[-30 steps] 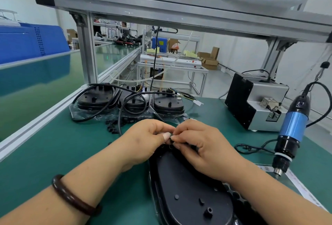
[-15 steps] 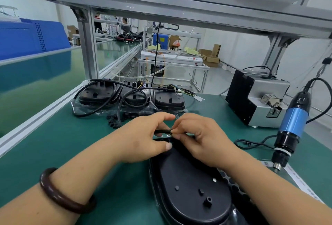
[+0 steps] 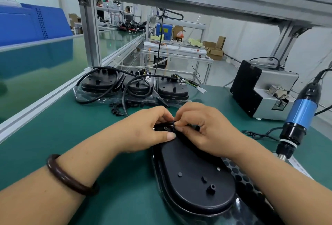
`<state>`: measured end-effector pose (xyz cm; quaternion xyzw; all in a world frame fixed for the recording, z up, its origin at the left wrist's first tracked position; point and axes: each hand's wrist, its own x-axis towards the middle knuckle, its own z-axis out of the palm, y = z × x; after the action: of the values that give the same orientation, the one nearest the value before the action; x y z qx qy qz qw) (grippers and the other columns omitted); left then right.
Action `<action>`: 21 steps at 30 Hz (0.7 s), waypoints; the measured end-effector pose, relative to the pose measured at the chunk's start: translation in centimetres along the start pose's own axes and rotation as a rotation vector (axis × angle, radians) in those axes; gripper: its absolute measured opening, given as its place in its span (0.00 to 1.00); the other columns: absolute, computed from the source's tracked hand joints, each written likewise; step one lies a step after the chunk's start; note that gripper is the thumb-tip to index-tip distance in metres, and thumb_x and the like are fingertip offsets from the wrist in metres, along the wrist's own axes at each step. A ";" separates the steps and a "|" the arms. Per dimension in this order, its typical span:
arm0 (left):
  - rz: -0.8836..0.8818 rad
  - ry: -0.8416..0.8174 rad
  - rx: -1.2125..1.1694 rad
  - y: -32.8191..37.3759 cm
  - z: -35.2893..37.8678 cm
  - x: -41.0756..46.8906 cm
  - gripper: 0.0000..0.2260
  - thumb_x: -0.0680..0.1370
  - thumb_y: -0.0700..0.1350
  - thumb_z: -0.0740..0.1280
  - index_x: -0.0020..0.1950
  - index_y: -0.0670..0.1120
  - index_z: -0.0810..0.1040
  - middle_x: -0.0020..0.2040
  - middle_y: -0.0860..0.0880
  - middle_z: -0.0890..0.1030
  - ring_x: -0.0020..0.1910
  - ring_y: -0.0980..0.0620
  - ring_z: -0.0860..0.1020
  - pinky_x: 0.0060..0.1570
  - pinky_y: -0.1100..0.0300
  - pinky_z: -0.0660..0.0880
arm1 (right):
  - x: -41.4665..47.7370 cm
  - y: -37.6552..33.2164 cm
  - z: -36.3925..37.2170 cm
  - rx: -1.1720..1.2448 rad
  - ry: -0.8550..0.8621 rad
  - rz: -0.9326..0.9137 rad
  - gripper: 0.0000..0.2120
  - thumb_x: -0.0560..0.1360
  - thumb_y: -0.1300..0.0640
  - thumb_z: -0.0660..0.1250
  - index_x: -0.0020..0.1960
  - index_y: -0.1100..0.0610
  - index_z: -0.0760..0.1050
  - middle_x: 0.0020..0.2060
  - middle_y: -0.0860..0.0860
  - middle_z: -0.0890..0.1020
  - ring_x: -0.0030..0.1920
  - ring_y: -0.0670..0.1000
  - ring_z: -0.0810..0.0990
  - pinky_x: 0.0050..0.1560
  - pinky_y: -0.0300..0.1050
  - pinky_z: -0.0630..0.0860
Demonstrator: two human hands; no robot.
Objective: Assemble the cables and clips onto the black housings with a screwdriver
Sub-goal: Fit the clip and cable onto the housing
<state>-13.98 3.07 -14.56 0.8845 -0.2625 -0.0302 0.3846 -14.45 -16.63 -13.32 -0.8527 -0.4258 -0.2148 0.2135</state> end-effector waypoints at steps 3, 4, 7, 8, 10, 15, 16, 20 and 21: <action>0.003 0.035 -0.020 0.0 0.1 -0.2 0.14 0.73 0.47 0.73 0.57 0.54 0.74 0.54 0.59 0.79 0.56 0.63 0.77 0.62 0.61 0.71 | -0.2 -0.3 -0.3 -0.084 -0.079 -0.007 0.07 0.74 0.65 0.68 0.37 0.63 0.77 0.42 0.52 0.79 0.42 0.52 0.76 0.45 0.38 0.71; 0.001 0.056 -0.025 0.0 0.1 -0.3 0.15 0.73 0.47 0.73 0.56 0.54 0.74 0.53 0.59 0.80 0.55 0.62 0.77 0.60 0.61 0.72 | -0.3 -0.4 -0.5 -0.102 -0.093 -0.004 0.07 0.73 0.65 0.67 0.36 0.63 0.77 0.43 0.52 0.79 0.42 0.52 0.76 0.45 0.38 0.71; 0.021 0.179 -0.058 0.0 0.8 -0.6 0.14 0.71 0.46 0.75 0.52 0.56 0.76 0.48 0.59 0.81 0.50 0.64 0.78 0.56 0.63 0.74 | -0.5 -0.7 -0.5 -0.099 -0.092 0.027 0.05 0.72 0.64 0.67 0.37 0.61 0.77 0.45 0.52 0.79 0.44 0.51 0.75 0.47 0.38 0.70; 0.024 0.225 -0.062 0.1 1.1 -0.6 0.13 0.70 0.47 0.76 0.50 0.56 0.77 0.47 0.60 0.82 0.49 0.65 0.79 0.55 0.64 0.74 | -0.7 -0.8 -0.5 -0.089 -0.082 0.038 0.05 0.72 0.64 0.66 0.38 0.61 0.77 0.46 0.52 0.78 0.44 0.50 0.75 0.47 0.38 0.71; 0.026 0.306 -0.058 0.2 1.7 -0.6 0.11 0.69 0.48 0.77 0.47 0.57 0.80 0.45 0.61 0.83 0.48 0.65 0.79 0.54 0.64 0.75 | -1.3 -0.8 -0.3 -0.064 -0.063 0.070 0.06 0.74 0.62 0.65 0.40 0.62 0.78 0.47 0.51 0.77 0.46 0.48 0.74 0.49 0.39 0.71; 0.011 0.421 -0.045 0.2 2.1 -0.3 0.08 0.66 0.49 0.78 0.38 0.62 0.82 0.40 0.65 0.82 0.42 0.65 0.79 0.45 0.68 0.74 | -1.8 -0.8 -0.5 0.042 -0.056 0.162 0.13 0.74 0.61 0.61 0.51 0.60 0.82 0.51 0.46 0.76 0.50 0.43 0.74 0.53 0.34 0.70; 0.002 0.421 -0.076 0.1 2.1 -0.3 0.08 0.66 0.48 0.79 0.38 0.61 0.83 0.40 0.64 0.83 0.42 0.65 0.80 0.46 0.68 0.75 | -1.8 -0.9 -0.6 0.072 -0.055 0.175 0.13 0.74 0.61 0.61 0.51 0.60 0.83 0.51 0.46 0.77 0.50 0.43 0.75 0.53 0.34 0.70; -0.019 0.369 -0.179 0.0 1.9 -0.2 0.09 0.67 0.46 0.79 0.39 0.60 0.84 0.41 0.61 0.84 0.43 0.63 0.81 0.49 0.65 0.76 | -1.7 -0.8 -0.6 0.094 -0.065 0.192 0.15 0.73 0.62 0.60 0.53 0.59 0.83 0.52 0.46 0.77 0.52 0.41 0.74 0.55 0.31 0.67; -0.006 0.351 -0.193 0.0 1.8 -0.3 0.10 0.67 0.45 0.79 0.40 0.60 0.84 0.42 0.61 0.84 0.44 0.63 0.81 0.50 0.65 0.76 | -1.7 -0.9 -0.6 0.083 -0.070 0.188 0.16 0.72 0.62 0.60 0.53 0.59 0.82 0.52 0.46 0.77 0.52 0.41 0.73 0.55 0.31 0.66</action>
<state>-14.72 1.97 -15.88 0.8360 -0.1846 0.0982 0.5074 -16.17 -17.56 -13.56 -0.8862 -0.3598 -0.1459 0.2528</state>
